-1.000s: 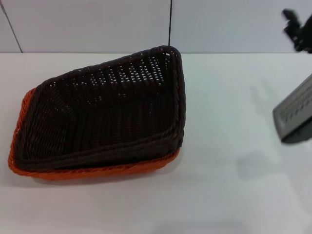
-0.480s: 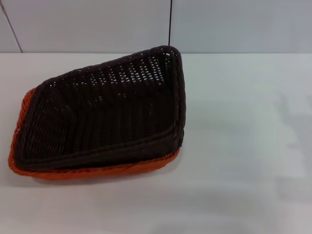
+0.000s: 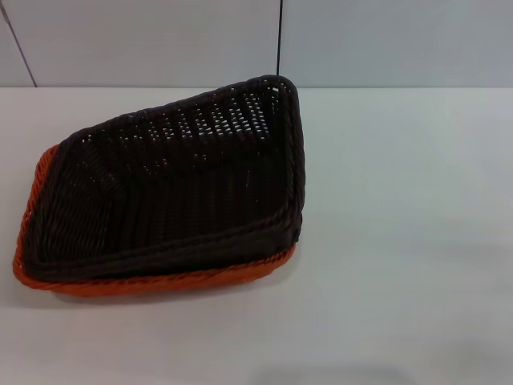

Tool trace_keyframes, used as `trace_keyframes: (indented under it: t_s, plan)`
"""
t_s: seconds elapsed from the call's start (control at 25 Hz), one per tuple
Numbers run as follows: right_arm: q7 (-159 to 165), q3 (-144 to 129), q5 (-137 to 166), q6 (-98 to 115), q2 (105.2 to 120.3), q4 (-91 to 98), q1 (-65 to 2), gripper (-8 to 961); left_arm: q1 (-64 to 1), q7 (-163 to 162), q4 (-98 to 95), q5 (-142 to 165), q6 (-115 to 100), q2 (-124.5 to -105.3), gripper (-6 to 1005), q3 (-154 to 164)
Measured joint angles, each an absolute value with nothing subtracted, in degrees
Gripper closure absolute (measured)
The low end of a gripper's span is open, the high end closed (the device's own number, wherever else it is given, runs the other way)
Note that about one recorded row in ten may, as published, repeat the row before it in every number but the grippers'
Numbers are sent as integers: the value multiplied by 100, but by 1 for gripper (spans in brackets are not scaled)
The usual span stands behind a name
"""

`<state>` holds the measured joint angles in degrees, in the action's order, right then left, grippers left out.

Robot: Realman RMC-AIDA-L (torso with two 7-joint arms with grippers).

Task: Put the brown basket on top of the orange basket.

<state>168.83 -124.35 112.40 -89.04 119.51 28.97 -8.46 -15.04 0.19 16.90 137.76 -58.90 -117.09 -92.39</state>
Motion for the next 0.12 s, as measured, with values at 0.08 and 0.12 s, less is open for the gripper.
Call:
trace_keyframes:
  t_s: [0.08,0.12]
  plan:
    - [16887,-12449,11237,-8915,11953,2890,-834,243,-1505,19,1691,13773,-5891,-11711,227,-9241]
    - [16891,-12470,11232,-8923,11956,2886,-826,243,-1504,19,1692,13774,-5890,-11712,227,-9240]
